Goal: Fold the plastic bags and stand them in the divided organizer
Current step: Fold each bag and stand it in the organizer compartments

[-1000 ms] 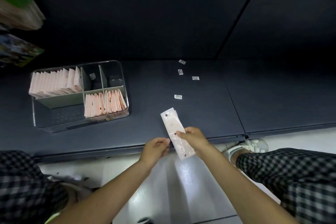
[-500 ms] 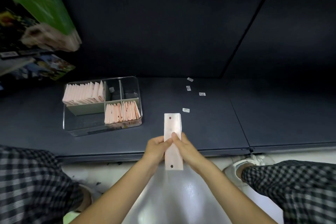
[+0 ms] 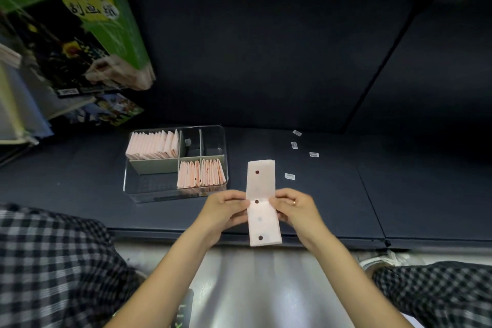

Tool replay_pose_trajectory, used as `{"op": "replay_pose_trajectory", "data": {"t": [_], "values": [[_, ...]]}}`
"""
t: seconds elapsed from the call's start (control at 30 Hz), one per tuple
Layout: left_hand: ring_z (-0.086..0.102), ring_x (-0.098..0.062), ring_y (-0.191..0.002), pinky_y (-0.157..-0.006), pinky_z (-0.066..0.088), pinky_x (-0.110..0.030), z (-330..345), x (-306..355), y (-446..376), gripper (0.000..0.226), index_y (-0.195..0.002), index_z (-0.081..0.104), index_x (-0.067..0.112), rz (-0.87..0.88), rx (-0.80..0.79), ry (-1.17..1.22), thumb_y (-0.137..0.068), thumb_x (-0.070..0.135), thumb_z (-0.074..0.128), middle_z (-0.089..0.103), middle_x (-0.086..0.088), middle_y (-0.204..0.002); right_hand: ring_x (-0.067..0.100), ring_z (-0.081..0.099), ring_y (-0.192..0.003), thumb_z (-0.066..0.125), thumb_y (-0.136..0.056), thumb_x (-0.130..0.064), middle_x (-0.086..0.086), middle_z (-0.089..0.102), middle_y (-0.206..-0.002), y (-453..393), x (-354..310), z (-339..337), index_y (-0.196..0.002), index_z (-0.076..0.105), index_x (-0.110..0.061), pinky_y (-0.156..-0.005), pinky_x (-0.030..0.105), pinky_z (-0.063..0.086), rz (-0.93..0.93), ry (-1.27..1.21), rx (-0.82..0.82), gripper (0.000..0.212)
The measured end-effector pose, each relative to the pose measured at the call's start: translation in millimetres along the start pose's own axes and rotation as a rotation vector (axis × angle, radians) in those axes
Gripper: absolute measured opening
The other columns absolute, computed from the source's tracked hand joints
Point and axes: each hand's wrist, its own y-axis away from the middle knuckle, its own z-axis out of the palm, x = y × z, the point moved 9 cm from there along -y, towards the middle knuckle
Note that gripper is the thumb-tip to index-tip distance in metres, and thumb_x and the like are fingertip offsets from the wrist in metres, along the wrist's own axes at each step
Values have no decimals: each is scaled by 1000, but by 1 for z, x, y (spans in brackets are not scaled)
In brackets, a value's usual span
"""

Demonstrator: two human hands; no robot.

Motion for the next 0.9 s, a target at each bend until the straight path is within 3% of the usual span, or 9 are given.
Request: {"op": "replay_pose_trajectory", "data": {"t": [0.17,0.33,0.47,0.57,0.67,0.77,0.9], "values": [[70,-14,-73,-64,56,-23,-2,10,2,27,-74,70,8,41,-28,41,-86,-10,55,70,-5,-74,13,68,-78,58,-88,3,6,73,-82,-1,-9,7,-85,70,-7,-70,23,55,-53,-48,-86,16],[70,-18,-75,-64,57,-25,-9,9,2,19,-88,66,7,-2,11,112,-93,-1,49,70,-11,-82,3,63,-63,51,-87,11,-5,69,-66,-2,-18,10,-76,69,-6,-55,13,47,-130,23,-66,27],[72,-21,-80,-65,56,-27,-10,-3,1,25,-99,68,4,-95,35,114,-91,27,60,73,-14,-91,5,66,-69,52,-84,13,-4,71,-71,-4,-24,11,-69,71,-12,-59,15,49,-206,83,-15,34],[72,-18,-77,-62,56,-24,-10,-10,1,19,-96,68,2,-106,59,135,-89,18,63,74,-10,-87,7,66,-73,53,-82,14,-4,72,-73,-6,-25,15,-65,72,-16,-64,16,50,-240,144,-18,40],[67,-17,-69,-59,56,-23,-22,-1,1,12,-79,70,5,19,177,62,-88,3,62,70,-9,-76,5,67,-88,52,-86,10,-9,74,-89,-9,-25,19,-71,74,-20,-76,13,50,-256,188,-31,41],[61,-16,-69,-68,51,-27,-24,20,0,19,-71,70,14,244,201,-306,-86,3,63,68,-2,-71,0,65,-94,57,-90,-5,-15,72,-97,-12,-24,30,-92,74,-26,-82,12,49,-255,267,-83,27],[64,-9,-71,-67,48,-21,-19,32,2,26,-68,68,30,391,180,-502,-85,10,65,71,6,-74,5,67,-79,64,-86,-9,-9,74,-79,-17,-18,44,-75,74,-28,-74,21,51,-243,451,-130,24]]}}
